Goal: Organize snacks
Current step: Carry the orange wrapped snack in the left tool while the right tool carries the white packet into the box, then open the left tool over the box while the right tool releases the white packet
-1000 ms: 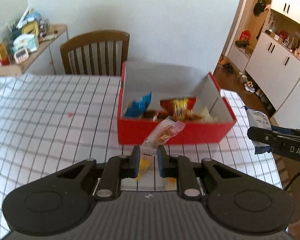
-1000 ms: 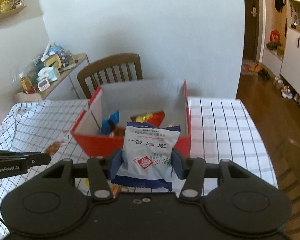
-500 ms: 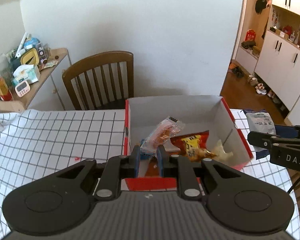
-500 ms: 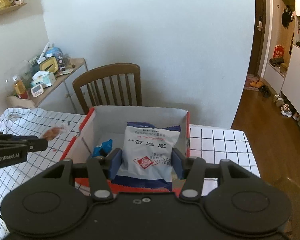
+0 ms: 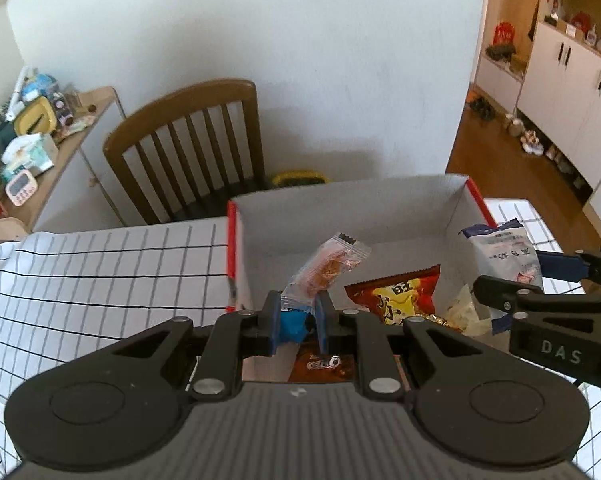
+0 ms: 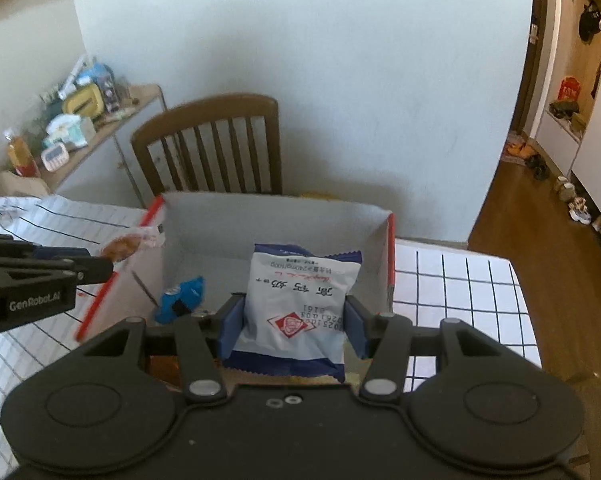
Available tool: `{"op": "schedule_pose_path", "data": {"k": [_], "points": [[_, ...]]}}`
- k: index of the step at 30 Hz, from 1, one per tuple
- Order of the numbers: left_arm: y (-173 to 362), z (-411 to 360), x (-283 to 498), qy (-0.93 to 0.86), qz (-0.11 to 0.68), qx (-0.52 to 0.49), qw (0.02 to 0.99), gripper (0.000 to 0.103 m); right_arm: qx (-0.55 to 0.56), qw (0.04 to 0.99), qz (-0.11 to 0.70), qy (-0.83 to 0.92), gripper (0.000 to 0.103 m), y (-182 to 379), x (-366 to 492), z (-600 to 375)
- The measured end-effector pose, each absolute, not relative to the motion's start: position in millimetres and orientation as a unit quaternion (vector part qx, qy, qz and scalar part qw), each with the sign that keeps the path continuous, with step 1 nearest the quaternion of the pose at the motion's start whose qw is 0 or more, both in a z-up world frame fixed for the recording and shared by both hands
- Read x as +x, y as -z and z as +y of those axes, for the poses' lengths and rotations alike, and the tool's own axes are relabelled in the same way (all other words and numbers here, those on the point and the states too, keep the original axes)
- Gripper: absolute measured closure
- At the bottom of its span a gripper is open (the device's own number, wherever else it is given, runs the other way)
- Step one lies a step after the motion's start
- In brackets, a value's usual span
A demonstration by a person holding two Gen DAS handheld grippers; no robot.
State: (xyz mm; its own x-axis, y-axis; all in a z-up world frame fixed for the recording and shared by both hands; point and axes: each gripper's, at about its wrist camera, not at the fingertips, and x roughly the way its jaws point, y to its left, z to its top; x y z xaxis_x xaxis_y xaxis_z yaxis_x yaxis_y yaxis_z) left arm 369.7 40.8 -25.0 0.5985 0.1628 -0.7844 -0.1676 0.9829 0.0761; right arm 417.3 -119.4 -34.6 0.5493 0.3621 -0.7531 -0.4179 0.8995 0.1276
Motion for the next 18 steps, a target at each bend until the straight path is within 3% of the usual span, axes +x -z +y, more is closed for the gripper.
{"op": "schedule_pose_path", "data": {"k": [18], "points": [[100,38,419,-0.073,0.525,0.015,0.848,0.085,-0.062,0.848,0.483,-0.209,0.051,92,444,-98]]}}
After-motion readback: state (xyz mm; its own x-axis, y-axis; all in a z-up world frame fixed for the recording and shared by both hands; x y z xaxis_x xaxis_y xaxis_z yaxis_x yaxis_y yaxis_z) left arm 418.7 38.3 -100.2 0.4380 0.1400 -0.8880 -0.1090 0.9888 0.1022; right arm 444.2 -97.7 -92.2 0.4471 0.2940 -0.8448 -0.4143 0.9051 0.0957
